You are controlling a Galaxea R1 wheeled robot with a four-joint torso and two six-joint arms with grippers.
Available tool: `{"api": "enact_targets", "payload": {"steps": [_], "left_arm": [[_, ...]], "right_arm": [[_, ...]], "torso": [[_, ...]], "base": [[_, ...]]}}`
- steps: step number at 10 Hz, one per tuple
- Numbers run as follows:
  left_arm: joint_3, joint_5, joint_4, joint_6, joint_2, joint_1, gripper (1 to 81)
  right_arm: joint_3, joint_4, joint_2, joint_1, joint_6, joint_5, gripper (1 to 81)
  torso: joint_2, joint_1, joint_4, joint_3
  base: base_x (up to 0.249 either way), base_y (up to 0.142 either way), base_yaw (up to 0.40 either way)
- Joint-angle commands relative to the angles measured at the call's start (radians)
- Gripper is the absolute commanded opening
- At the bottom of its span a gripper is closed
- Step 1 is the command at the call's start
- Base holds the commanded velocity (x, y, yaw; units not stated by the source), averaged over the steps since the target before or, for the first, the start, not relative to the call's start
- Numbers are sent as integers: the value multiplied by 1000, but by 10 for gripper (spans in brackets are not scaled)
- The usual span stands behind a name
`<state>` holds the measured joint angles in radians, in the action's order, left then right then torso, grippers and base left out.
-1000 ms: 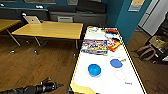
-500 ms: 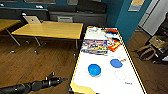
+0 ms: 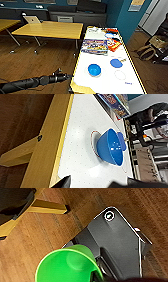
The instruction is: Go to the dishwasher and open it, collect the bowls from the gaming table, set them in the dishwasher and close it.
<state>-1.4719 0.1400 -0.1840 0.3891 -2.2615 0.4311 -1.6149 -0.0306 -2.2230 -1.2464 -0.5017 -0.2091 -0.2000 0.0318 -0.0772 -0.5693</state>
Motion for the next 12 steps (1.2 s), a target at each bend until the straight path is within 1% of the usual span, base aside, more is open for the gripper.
{"api": "enact_targets", "payload": {"steps": [1, 2, 3, 4, 5, 6, 7, 10, 12], "left_arm": [[-42, 55, -11, -3, -38, -157, 811], [-41, 40, -11, 25, -37, -166, 811], [-41, 6, -8, 98, -35, -171, 811], [-42, -54, -8, 149, -38, -171, 811], [-44, -65, -5, 186, -46, -171, 811], [-56, -82, -5, 189, -57, -172, 811], [-74, -85, -5, 189, -75, -173, 811], [-133, -86, -2, 189, -155, -173, 811], [-150, -86, 3, 188, -182, -168, 811]], "right_arm": [[15, -20, 47, 43, 0, 48, 10], [14, -20, 47, 44, 0, 48, 10], [14, -20, 46, 46, 0, 48, 10], [14, -20, 44, 49, 0, 48, 10], [14, -20, 43, 49, 0, 48, 10], [14, -20, 43, 49, 0, 48, 10], [9, -20, 41, 49, 0, 47, 10], [12, -20, 41, 49, 0, 47, 10], [12, -20, 41, 49, 0, 47, 10]], "torso": [[0, 0, 0, 0], [0, 0, 0, 0], [0, 0, 0, 0], [0, 0, 0, 0], [0, 0, 0, 0], [0, 0, 0, 0], [0, 0, 0, 0], [0, 0, 0, 0], [0, 0, 0, 0]], "base": [[0, 0, 0], [0, 0, 0], [0, 0, 0], [0, 0, 0], [0, 0, 0], [0, 0, 0], [0, 0, 0], [0, 0, 0], [0, 0, 0]]}}
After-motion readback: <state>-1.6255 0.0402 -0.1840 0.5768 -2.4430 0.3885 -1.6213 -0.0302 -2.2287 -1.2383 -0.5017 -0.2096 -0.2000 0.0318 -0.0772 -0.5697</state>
